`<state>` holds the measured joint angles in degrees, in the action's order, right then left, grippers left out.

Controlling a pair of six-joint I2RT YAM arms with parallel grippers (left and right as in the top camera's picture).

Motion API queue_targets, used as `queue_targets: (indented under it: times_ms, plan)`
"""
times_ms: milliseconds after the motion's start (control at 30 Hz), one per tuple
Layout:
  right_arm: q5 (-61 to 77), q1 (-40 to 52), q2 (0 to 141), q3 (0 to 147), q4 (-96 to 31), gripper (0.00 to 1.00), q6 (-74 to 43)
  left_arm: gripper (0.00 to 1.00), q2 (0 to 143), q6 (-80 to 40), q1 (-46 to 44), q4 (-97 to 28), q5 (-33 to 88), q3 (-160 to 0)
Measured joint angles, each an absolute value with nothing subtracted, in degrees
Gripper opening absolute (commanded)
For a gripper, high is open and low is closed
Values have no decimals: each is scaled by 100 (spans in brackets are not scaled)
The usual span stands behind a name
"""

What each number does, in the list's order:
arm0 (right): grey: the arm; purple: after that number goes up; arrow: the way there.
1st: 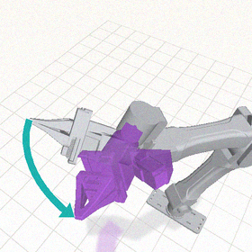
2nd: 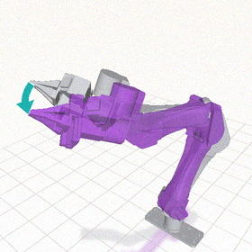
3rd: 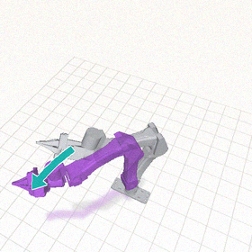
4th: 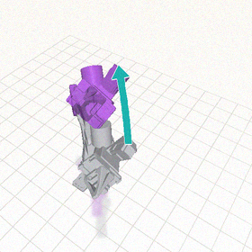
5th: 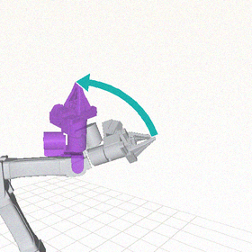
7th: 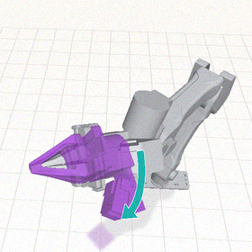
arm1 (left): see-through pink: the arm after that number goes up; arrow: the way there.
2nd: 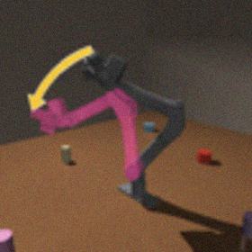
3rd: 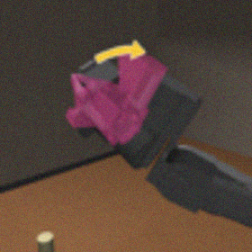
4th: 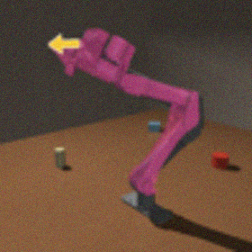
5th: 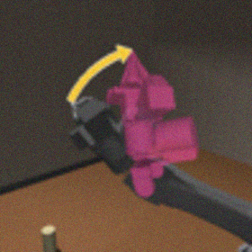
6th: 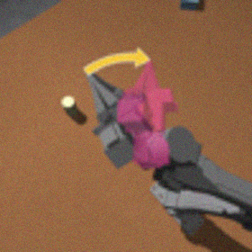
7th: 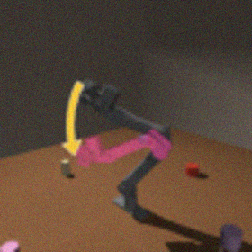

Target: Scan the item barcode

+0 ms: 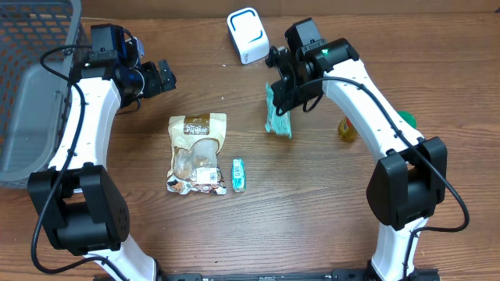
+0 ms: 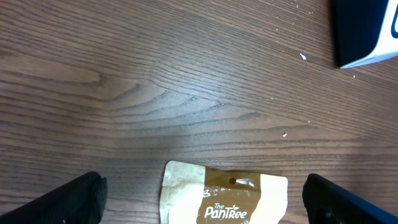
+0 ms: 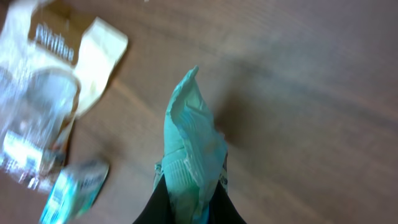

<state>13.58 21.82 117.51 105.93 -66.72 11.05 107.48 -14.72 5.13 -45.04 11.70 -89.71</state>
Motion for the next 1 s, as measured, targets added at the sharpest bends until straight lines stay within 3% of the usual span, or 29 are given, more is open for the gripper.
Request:
queue_targets:
  times_ms: [333, 467, 500, 533, 633, 700, 833, 1000]
  plan:
    - [1474, 2178, 11751, 10025, -6733, 5, 1205, 100, 10748, -1474, 513, -4504, 1170, -8971]
    - [1238, 2178, 11751, 9657, -6451, 13, 1210, 100, 10748, -1474, 513, -4504, 1170, -8971]
    - [1179, 2178, 11751, 9592, -6390, 21, 1212, 99, 10748, -1474, 513, -4504, 1170, -8971]
    - [1116, 2178, 11751, 9513, -6300, 40, 1203, 100, 10748, -1474, 513, -4504, 1170, -8971]
    - [902, 2178, 11751, 9415, -6176, 55, 1199, 100, 10748, -1474, 513, -4504, 1170, -8971]
    - [770, 2178, 11751, 9406, -6128, 60, 1186, 100, 10748, -1474, 513, -4504, 1170, -8971]
    - [410, 2178, 11751, 9406, -5881, 56, 976, 100, 10748, -1474, 513, -4504, 1170, -8971]
    - [84, 2178, 11751, 9406, -5610, 49, -108, 100, 10748, -1474, 513, -4504, 1170, -8971]
